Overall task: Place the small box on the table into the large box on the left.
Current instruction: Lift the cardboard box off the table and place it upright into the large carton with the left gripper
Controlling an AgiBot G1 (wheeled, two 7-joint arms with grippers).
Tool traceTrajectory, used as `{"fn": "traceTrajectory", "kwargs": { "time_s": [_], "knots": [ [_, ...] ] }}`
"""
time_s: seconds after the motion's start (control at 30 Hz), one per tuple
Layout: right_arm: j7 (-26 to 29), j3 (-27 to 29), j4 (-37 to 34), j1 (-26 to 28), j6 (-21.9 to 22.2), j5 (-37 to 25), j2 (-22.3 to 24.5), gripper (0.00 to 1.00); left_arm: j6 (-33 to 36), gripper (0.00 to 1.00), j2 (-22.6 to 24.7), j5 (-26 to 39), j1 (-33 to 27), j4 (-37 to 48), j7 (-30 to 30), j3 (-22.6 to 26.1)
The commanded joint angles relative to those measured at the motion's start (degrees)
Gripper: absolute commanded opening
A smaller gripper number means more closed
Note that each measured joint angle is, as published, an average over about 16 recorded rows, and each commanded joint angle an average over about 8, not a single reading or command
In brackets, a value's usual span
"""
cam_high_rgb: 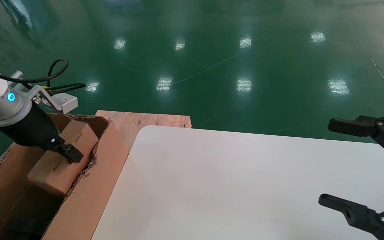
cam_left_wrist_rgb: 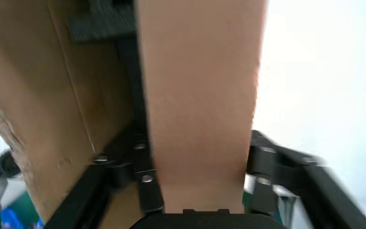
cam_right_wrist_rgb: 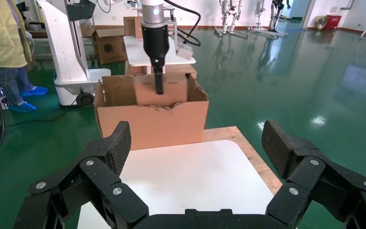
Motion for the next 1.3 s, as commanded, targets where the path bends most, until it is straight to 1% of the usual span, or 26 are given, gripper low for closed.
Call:
{"fn": "traceTrajectory", "kwargs": {
  "time_s": [0.03,0.17,0.33,0.77,1.07,1.3],
  "knots": [
    [0.0,0.0,0.0,0.0,0.0,0.0,0.0,1.0,-2.08,0.0,-1.08,1.12,-0.39,-2.13,-1.04,0.09],
    [0.0,0.0,0.0,0.0,0.0,0.0,0.0,1.0,-2.98,0.0,-2.26,2.16,-0.85,-4.22,-2.76,0.6],
    [0.0,-0.01,0.0,0.0,0.0,0.0,0.0,1.0,-2.77,0.0,-2.88,2.13,-1.35,-4.39,-3.44,0.74],
    [-0.01,-0.02,0.0,0.0,0.01,0.01,0.01,1.0,-0.22,0.0,-2.09,-0.94,-3.67,-3.35,-1.94,-0.9],
    [-0.01,-0.02,0.0,0.01,0.01,0.01,0.01,1.0,-0.12,0.0,-2.63,-1.1,-2.7,-3.16,-1.66,-0.47],
    [-0.01,-0.03,0.0,0.01,0.01,0.02,0.01,1.0,0.07,0.0,-3.73,-0.16,-1.98,-1.35,-0.89,0.49]
  ]
}}
